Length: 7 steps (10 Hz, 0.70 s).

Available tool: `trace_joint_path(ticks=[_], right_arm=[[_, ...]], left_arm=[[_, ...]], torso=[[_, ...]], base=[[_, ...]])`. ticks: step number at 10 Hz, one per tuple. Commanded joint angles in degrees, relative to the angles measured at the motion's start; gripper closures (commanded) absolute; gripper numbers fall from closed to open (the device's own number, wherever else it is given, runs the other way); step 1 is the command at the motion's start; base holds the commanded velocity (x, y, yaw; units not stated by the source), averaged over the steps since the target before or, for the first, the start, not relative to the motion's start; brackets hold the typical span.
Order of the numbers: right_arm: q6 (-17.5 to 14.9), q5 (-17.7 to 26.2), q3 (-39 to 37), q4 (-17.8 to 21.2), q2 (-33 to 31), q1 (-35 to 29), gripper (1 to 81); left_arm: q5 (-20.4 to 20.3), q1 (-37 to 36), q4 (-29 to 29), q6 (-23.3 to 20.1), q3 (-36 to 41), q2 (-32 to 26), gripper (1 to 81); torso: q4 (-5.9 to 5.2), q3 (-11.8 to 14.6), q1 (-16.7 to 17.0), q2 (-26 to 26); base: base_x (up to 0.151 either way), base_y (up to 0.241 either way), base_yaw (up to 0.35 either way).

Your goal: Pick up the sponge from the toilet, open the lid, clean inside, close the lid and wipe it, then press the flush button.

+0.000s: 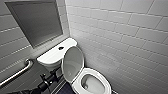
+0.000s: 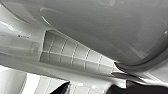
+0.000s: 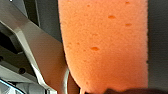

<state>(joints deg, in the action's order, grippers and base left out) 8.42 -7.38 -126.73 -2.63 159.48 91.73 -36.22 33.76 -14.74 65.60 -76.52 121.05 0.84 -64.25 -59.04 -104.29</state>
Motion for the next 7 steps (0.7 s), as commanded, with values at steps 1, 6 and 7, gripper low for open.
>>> trace_joint_path(ticks=[1, 6, 7], right_arm=[[-0.2, 4.9, 2.6, -0.7, 0.0, 0.4, 81.1], [-0.2, 4.9, 2.3, -0.7, -0.1, 0.1, 81.1], [-0.2, 4.9, 2.1, -0.6, -0.4, -0.6, 81.1]], left_arm=[[-2.3, -6.1, 2.0, -0.8, 2.5, -5.9, 1.0], [-1.1, 1.0, 10.2, -0.8, 2.8, -7.0, 1.0], [0.7, 3.5, 14.8, -0.8, 2.6, -7.1, 1.0]], torso=[[0.00, 0.0, 0.0, 0.0], [0.00, 0.0, 0.0, 0.0], [0.00, 0.0, 0.0, 0.0]], base=[[0.000, 0.000, 0.000], [0.000, 0.000, 0.000], [0.000, 0.000, 0.000]])
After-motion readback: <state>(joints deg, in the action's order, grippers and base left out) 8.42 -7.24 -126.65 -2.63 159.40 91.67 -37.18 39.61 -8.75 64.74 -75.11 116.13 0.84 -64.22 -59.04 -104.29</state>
